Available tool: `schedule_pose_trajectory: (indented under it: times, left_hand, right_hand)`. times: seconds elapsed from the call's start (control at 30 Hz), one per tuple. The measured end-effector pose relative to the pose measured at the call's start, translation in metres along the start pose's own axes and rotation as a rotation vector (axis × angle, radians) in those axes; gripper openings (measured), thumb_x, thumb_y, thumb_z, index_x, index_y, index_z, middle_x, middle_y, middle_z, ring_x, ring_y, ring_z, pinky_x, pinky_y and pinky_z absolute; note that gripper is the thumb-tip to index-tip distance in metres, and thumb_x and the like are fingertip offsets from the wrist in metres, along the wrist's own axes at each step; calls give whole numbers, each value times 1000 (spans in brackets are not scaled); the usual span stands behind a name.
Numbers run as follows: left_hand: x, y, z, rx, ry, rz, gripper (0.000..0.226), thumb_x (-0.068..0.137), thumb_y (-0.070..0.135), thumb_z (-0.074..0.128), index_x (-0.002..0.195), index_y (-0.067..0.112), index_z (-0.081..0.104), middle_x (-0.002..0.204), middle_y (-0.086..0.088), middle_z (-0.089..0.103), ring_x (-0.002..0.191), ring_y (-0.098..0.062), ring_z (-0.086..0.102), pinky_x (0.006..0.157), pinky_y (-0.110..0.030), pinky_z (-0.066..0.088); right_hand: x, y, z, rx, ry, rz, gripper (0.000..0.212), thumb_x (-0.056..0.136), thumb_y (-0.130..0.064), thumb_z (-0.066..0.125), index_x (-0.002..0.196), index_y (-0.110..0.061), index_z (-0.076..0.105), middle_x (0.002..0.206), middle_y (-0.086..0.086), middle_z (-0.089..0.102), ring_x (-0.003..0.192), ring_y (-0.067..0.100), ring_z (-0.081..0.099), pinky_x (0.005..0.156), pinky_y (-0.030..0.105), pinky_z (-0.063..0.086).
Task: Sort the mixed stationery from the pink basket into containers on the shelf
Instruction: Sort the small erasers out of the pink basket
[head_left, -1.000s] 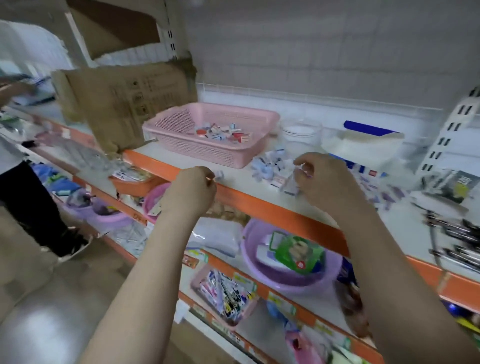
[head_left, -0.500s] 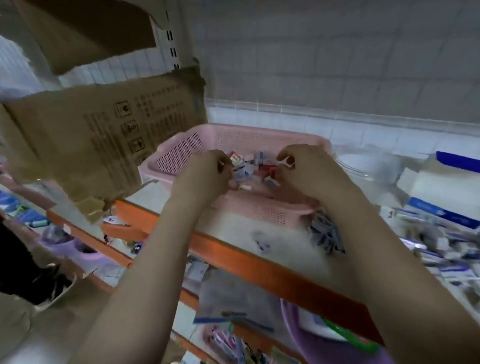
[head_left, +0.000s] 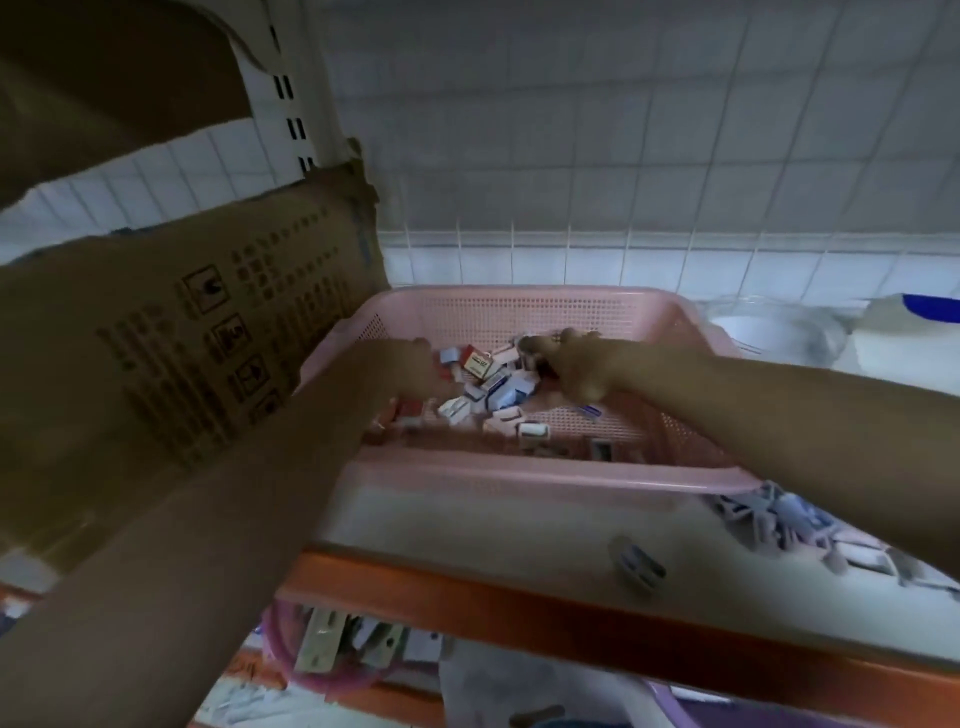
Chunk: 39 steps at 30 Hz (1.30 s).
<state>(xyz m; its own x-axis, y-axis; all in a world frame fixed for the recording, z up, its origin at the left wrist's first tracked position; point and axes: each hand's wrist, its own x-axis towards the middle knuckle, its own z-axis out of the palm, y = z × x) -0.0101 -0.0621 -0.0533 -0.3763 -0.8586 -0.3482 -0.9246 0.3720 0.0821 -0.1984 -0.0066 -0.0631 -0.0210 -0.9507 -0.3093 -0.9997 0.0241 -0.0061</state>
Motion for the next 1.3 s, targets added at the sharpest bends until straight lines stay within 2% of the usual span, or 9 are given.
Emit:
schedule_pose_trajectory:
  times: [0.07,0.2,0.3,0.4,0.5,0.6,0.83,1.03,1.3]
  left_hand:
    - [10,5,-3,15,-19,-27,73,89,58,49,142,10,33,143,-10,42,124,-27,45,96,-32,36]
    - [31,6,3,45,-10,36,77,88,57,52,145,11,28,150,-11,35,129,-29,42,104,-39,35]
    - [38,7,2,121,-23,88,89,87,63,47,152,18,6,157,-11,15,139,-32,26,111,-46,28]
    - [41,9,0,164,-31,135,93,81,72,46,150,32,-1,157,-10,2,142,-36,16,112,-52,25]
    - [44,12,6,170,-62,202,97,72,77,52,148,42,3,155,-7,6,140,-39,19,109,-56,27]
    - [48,13,14,152,-5,258,90,70,74,59,143,44,17,147,-10,24,134,-37,29,107,-53,32]
    - [53,9,15,51,112,288,65,83,47,63,135,28,30,140,-11,39,117,-33,46,97,-44,41]
    - [63,19,26,76,134,176,90,78,74,46,148,30,9,155,-9,17,137,-38,25,111,-53,25]
    - [54,33,32,158,189,189,60,93,56,40,143,26,26,144,-17,29,130,-41,31,103,-49,34]
  right_hand:
    - [5,-2,11,-50,-4,16,97,80,-69,50,151,-25,0,150,22,20,138,38,20,110,46,23]
    - [6,2,26,17,137,21,95,73,-78,46,147,-28,13,145,17,29,130,40,31,105,54,33]
    - [6,0,35,-33,187,26,82,82,-73,38,145,-23,21,141,20,33,125,41,35,100,52,37]
    - [9,-5,38,-137,201,11,69,91,-64,30,143,-18,24,134,24,39,118,42,41,98,50,39]
    - [11,-3,33,-172,167,12,63,95,-53,34,143,-14,23,131,25,39,115,40,43,95,45,40]
    - [8,2,25,-171,90,-6,67,93,-50,43,145,-15,20,132,25,37,115,41,44,97,47,42]
    - [-7,11,14,-120,6,-86,60,91,-32,56,143,-13,30,128,14,44,111,32,52,90,35,42]
    - [-17,7,16,-80,-45,-39,65,94,-41,48,148,-17,21,143,11,35,125,32,43,99,39,37]
    - [-8,-7,26,-206,9,-2,62,99,-49,27,147,-10,14,143,14,35,130,29,35,103,45,26]
